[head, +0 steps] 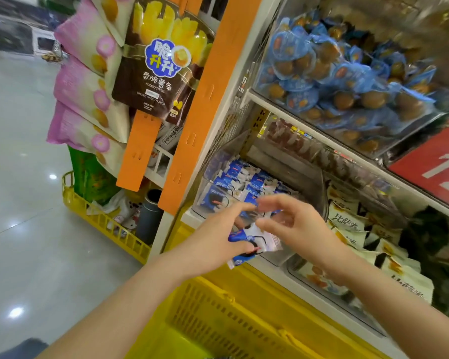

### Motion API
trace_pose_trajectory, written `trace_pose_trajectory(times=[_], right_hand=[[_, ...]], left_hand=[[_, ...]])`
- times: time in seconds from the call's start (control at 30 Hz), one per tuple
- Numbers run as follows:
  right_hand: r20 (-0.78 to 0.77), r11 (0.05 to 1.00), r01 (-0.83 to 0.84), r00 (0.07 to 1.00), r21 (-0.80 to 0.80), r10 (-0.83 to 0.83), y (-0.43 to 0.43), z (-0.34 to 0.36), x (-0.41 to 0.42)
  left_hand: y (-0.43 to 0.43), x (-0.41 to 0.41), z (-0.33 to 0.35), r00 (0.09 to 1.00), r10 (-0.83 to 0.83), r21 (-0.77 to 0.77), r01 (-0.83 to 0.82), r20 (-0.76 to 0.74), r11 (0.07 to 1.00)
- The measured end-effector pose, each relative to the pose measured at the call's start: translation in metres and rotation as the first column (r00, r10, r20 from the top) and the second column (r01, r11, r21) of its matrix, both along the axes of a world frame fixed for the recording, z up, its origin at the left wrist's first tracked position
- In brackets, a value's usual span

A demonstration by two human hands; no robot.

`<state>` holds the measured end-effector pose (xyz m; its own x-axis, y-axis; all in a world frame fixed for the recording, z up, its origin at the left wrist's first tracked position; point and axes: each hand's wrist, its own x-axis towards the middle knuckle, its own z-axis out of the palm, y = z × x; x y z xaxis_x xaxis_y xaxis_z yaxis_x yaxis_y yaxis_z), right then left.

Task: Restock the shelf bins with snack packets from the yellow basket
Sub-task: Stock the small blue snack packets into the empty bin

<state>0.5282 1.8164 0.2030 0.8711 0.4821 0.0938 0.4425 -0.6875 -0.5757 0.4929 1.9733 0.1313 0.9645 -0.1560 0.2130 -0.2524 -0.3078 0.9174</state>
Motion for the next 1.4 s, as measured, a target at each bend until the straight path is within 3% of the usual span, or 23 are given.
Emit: trace_pose_trajectory(times=[0.13,0.27,0.4,0.5,0.57,0.73,0.8,0.9,1.0,1.1,1.2,1.27,1.4], right_hand=[[-0.095,0.991,-0.075,0.993,-0.107,0.065,0.001,-0.003,0.004],[-0.153,0.994,-0.082,0.986,-0.071,0.07,0.0,-0.005,0.009],[0.001,1.0,0.022,1.0,-0.017,-0.022,-0.004,0.005,0.025],[0.176,0.977,0.187,0.963,0.102,-0.203,-0.006,0.014,0.05],[0.2,0.966,0.241,0.946,0.092,-0.255,0.003,0.01,0.066],[0.083,0.969,0.205,0.977,-0.136,-0.195,0.042,-0.023,0.095],[-0.037,0.97,0.158,0.985,-0.186,-0.167,0.056,-0.033,0.103],[-0.334,0.991,0.094,0.935,-0.1,-0.122,0.066,-0.039,0.107],[-0.463,0.994,0.108,0.88,-0.025,-0.107,0.062,-0.041,0.106],[-0.332,0.988,0.045,0.939,-0.149,-0.093,0.056,-0.045,0.097],[-0.028,0.97,-0.033,0.999,-0.241,0.027,0.047,-0.051,0.076],[0.141,0.959,-0.034,0.987,-0.28,0.076,0.038,-0.056,0.058],[0.307,0.968,0.006,0.949,-0.253,0.075,0.015,-0.071,0.024]], left_hand=[[0.008,0.005,-0.003,0.998,0.064,-0.054,-0.064,0.009,0.996],[0.016,0.012,0.005,0.992,0.072,-0.006,-0.072,0.104,0.997],[0.021,0.03,0.015,0.944,0.145,0.155,-0.198,0.297,0.968],[0.031,0.049,0.011,0.875,0.22,0.313,-0.374,0.43,0.873],[0.037,0.059,-0.002,0.877,0.186,0.44,-0.393,0.443,0.807],[0.045,0.062,-0.02,0.876,0.142,0.465,-0.375,0.461,0.802],[0.048,0.062,-0.021,0.877,0.138,0.456,-0.367,0.46,0.811],[0.051,0.061,-0.025,0.884,0.117,0.451,-0.34,0.452,0.825],[0.051,0.06,-0.027,0.885,0.116,0.436,-0.331,0.45,0.837],[0.049,0.061,-0.027,0.881,0.127,0.433,-0.344,0.455,0.833],[0.045,0.059,-0.025,0.881,0.145,0.441,-0.36,0.449,0.822],[0.041,0.054,-0.023,0.886,0.149,0.467,-0.368,0.44,0.804],[0.029,0.034,-0.026,0.869,0.181,0.513,-0.427,0.461,0.745]])
